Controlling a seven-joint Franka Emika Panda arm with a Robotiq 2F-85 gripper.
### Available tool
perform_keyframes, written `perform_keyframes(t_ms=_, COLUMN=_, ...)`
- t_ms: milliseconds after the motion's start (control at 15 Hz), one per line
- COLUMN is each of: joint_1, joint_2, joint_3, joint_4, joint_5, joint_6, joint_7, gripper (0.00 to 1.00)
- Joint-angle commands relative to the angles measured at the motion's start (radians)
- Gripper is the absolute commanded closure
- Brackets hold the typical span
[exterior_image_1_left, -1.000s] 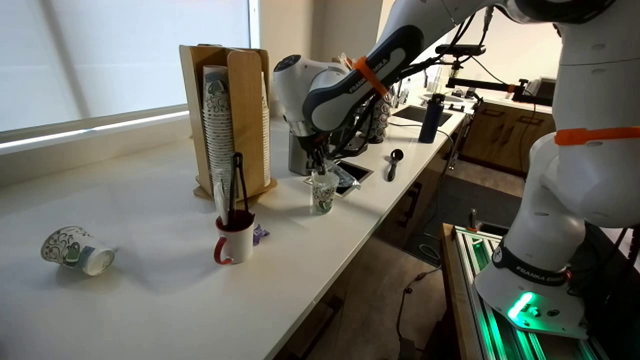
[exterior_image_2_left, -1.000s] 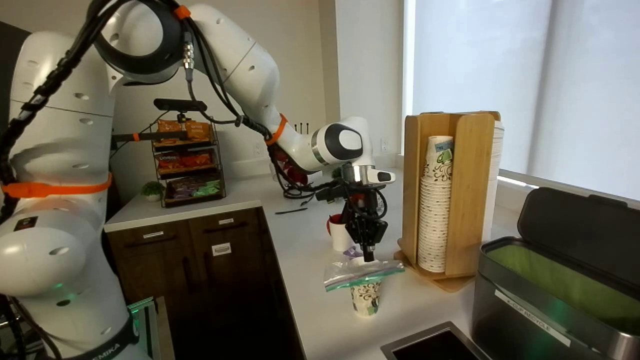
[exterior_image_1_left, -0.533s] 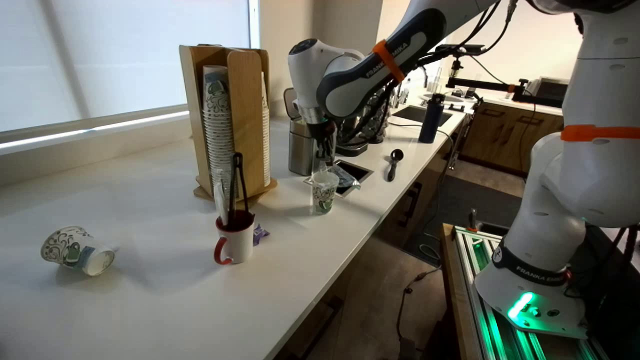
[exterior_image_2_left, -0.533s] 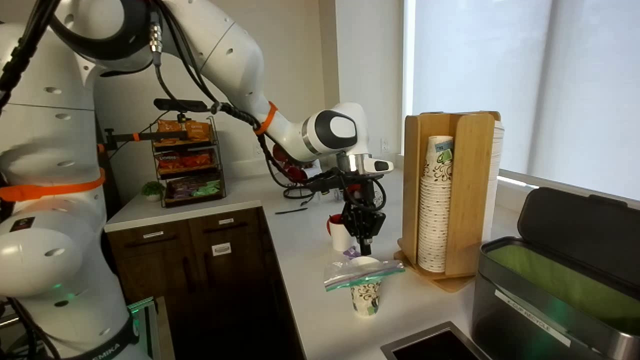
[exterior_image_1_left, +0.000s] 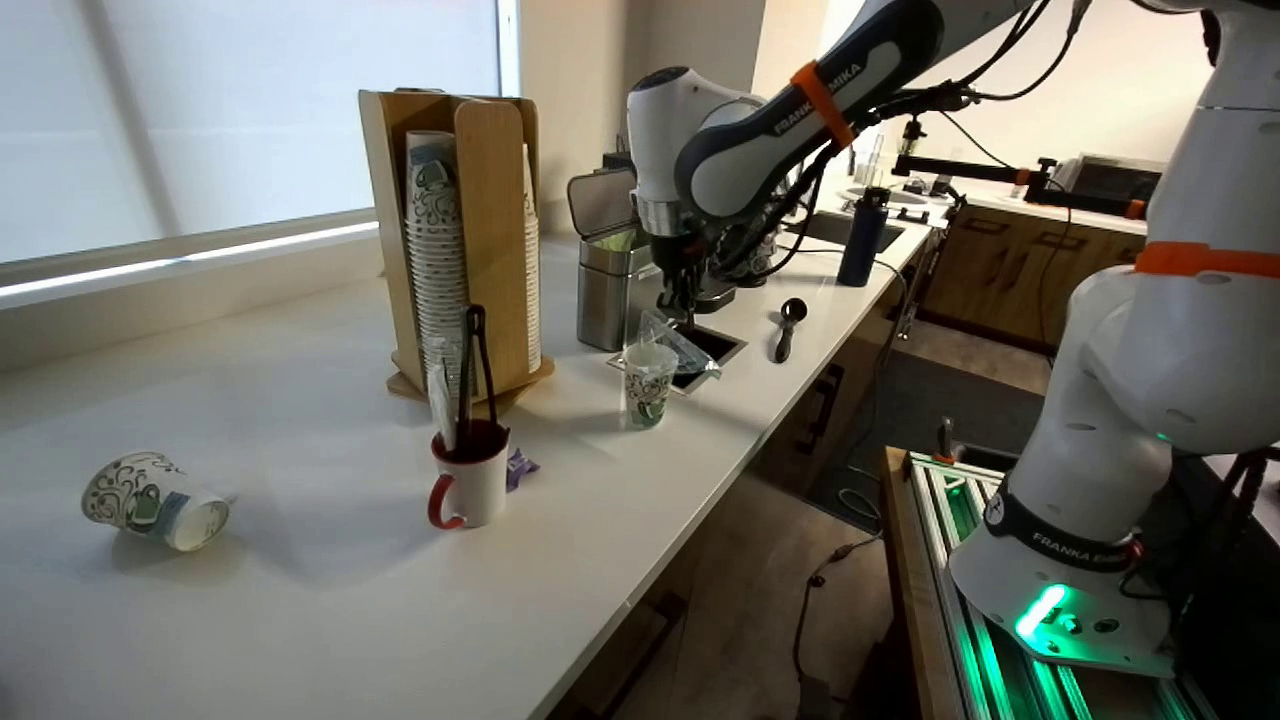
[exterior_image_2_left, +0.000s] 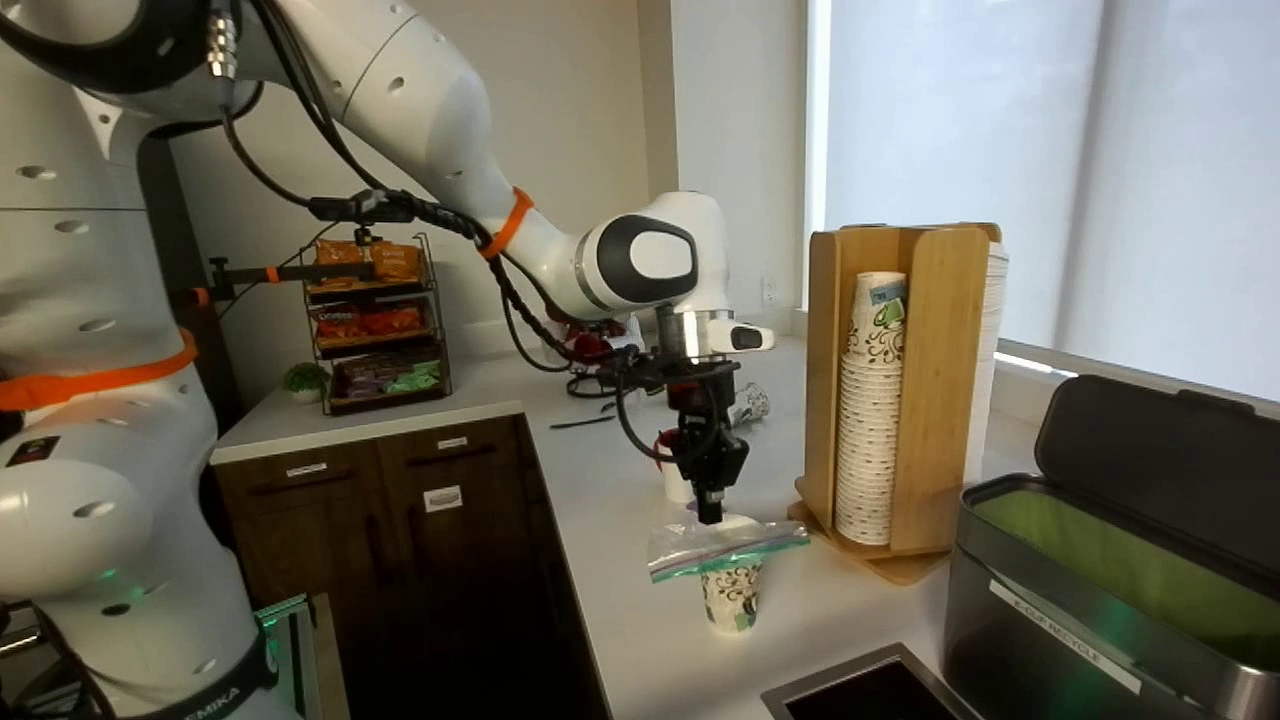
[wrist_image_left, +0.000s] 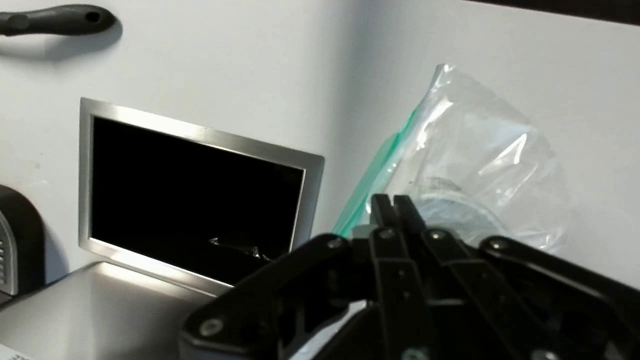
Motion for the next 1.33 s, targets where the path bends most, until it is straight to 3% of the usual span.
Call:
perform_keyframes(t_ms=0, joint_1=-0.022, joint_2=-0.12, joint_3=-0.008, joint_4=-0.156, joint_5=-0.019, joint_6=0.148, joint_7=0.159, gripper=0.6)
perform_keyframes(t_ms=333, joint_1=-0.08, joint_2=-0.241, joint_3=-0.001, joint_4=-0.294, joint_5=-0.092, joint_6=0.273, joint_7=0.353, gripper=0.22)
perform_keyframes(t_ms=400, joint_1=-0.072, joint_2=-0.163, joint_3=0.008, joint_4=-0.214, joint_5=-0.057, joint_6=0.227, joint_7=0.281, gripper=0.16)
perform_keyframes(t_ms=467, joint_1=-0.08, joint_2=-0.179, joint_3=0.01, joint_4=-0.227, joint_5=-0.061, joint_6=0.233, joint_7=0.286, gripper=0.32)
perform_keyframes(t_ms=600, joint_1=-0.081, joint_2=-0.178, joint_3=0.012, joint_4=-0.223, joint_5=-0.061, joint_6=0.233, joint_7=0.283, gripper=0.18)
perform_keyframes(t_ms=667, joint_1=-0.08, joint_2=-0.173, joint_3=0.014, joint_4=-0.219, joint_5=-0.061, joint_6=0.233, joint_7=0.284, gripper=0.03)
perform_keyframes(t_ms=933, joint_1=-0.063, joint_2=-0.15, joint_3=0.01, joint_4=-0.181, joint_5=0.165, joint_6=0.295, joint_7=0.328, gripper=0.0)
perform_keyframes(t_ms=1267, joint_1=-0.068, joint_2=-0.119, joint_3=-0.006, joint_4=-0.162, joint_5=0.405, joint_6=0.27, joint_7=0.32, gripper=0.0)
